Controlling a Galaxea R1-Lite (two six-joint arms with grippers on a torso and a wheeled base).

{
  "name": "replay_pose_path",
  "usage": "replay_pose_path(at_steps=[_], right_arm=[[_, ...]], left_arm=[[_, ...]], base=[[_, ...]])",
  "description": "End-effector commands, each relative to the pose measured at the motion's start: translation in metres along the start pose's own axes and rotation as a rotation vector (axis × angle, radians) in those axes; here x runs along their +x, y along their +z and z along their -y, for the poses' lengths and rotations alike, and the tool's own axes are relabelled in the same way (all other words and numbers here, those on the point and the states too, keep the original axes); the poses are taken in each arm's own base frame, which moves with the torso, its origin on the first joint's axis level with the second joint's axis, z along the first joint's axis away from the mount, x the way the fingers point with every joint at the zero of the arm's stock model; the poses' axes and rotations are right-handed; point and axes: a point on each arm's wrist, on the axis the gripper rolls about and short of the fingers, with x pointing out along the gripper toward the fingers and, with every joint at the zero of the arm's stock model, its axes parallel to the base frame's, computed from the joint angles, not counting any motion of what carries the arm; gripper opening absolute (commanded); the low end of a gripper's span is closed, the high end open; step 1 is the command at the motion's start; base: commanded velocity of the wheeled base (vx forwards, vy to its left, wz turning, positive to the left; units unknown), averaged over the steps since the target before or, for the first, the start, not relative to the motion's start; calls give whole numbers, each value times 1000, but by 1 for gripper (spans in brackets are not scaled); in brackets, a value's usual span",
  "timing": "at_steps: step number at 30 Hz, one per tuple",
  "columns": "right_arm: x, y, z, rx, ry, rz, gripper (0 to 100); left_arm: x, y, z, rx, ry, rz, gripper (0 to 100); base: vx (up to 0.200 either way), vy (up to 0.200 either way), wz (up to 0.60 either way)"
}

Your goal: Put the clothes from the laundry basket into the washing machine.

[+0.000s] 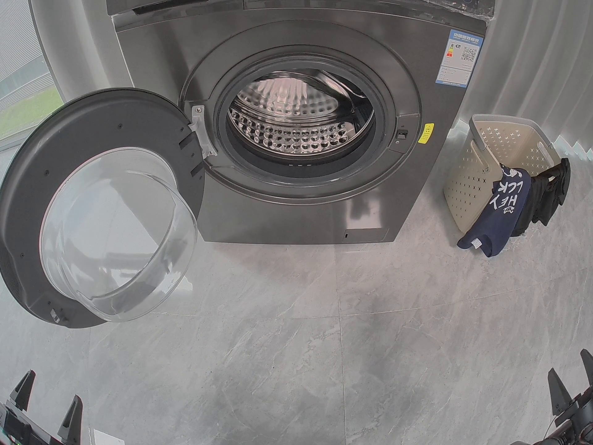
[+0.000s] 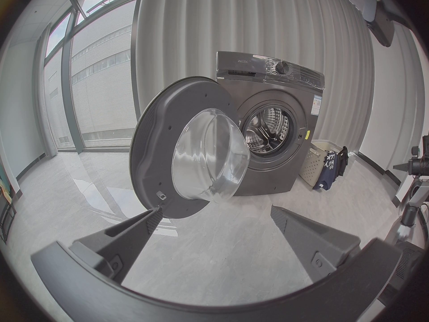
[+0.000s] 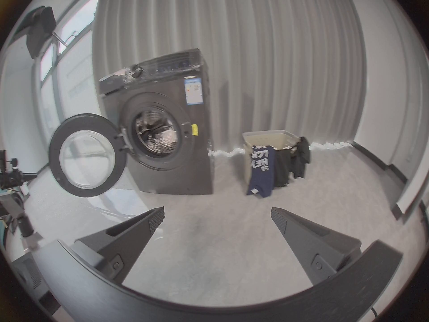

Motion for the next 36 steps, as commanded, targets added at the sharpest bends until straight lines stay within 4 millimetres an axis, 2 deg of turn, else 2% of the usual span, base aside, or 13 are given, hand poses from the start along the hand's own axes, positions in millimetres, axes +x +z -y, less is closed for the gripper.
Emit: replay_pose_path(at_steps=[1, 30, 36], right_arm=[[-5, -9, 1, -6, -57, 8, 100], [-5, -9, 1, -15, -46, 7, 100], [-5, -9, 1, -15, -46, 7, 100]], left_arm=[[0, -5, 0, -3, -1, 0, 100], [0, -5, 0, 5, 5, 0, 100], [0, -5, 0, 5, 5, 0, 100]], base=[[0, 0, 0], [0, 0, 0], [0, -200, 0]])
